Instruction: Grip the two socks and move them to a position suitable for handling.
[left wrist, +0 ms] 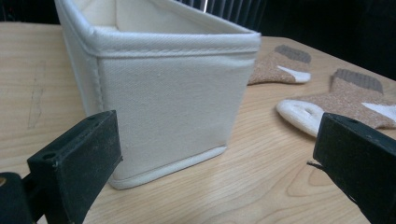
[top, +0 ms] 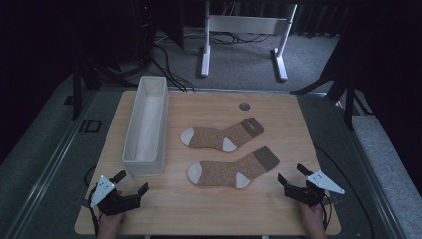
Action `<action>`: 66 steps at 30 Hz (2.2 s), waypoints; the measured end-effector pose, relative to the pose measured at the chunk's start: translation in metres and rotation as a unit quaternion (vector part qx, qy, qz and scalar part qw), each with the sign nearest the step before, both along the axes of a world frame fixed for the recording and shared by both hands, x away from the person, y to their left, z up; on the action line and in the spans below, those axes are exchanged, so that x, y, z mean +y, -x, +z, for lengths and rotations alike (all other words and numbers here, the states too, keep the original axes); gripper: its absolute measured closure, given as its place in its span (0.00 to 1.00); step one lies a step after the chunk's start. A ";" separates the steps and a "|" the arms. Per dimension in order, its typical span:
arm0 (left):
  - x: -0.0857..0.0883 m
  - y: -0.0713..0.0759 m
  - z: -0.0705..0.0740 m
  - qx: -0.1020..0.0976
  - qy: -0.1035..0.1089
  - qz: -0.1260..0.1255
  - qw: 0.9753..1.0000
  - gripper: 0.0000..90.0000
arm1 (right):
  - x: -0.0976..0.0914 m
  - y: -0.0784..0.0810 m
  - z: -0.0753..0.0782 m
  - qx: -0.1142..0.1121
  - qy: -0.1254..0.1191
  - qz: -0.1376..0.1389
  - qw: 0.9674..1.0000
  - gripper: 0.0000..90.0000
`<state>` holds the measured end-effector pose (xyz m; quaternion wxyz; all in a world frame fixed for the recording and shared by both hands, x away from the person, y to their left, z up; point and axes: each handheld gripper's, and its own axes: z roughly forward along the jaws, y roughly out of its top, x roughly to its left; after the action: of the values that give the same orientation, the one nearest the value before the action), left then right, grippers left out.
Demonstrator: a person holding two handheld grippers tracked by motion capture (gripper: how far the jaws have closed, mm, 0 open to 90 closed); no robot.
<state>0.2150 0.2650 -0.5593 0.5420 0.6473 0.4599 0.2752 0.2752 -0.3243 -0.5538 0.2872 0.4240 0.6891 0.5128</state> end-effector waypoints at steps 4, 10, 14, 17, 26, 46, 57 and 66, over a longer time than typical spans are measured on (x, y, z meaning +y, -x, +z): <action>0.000 0.001 0.001 0.000 -0.009 0.003 1.000 0.02 | 0.000 0.000 0.000 -0.005 0.006 -0.004 1.000 0.13; 0.004 0.002 0.002 0.002 -0.001 0.010 1.000 0.02 | 0.000 0.000 0.000 -0.005 0.005 -0.010 1.000 0.14; 0.006 0.004 0.007 0.003 0.003 0.014 1.000 0.02 | 0.000 -0.001 0.000 0.006 -0.010 -0.016 1.000 0.13; 0.005 0.006 0.014 0.001 -0.014 0.008 1.000 0.02 | -0.001 -0.003 0.001 0.026 -0.014 -0.007 1.000 0.12; -0.011 0.002 0.045 0.004 -0.005 -0.034 0.999 0.02 | -0.001 -0.002 0.034 0.038 -0.045 0.028 0.998 0.12; -0.076 -0.026 0.071 0.028 -0.036 -0.136 0.990 0.02 | 0.046 -0.024 0.054 0.041 0.010 0.091 0.995 0.12; -0.115 -0.049 0.052 0.061 -0.059 -0.176 0.981 0.02 | 0.060 -0.039 0.045 0.046 0.027 0.092 0.994 0.14; -0.139 -0.066 0.035 0.094 -0.080 -0.196 0.973 0.02 | 0.067 -0.054 0.030 0.073 0.030 0.092 0.993 0.14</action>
<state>0.2813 0.1255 -0.5248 0.4865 0.7891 0.3490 0.1374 0.3289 -0.2578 -0.5239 0.2008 0.3865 0.7593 0.4835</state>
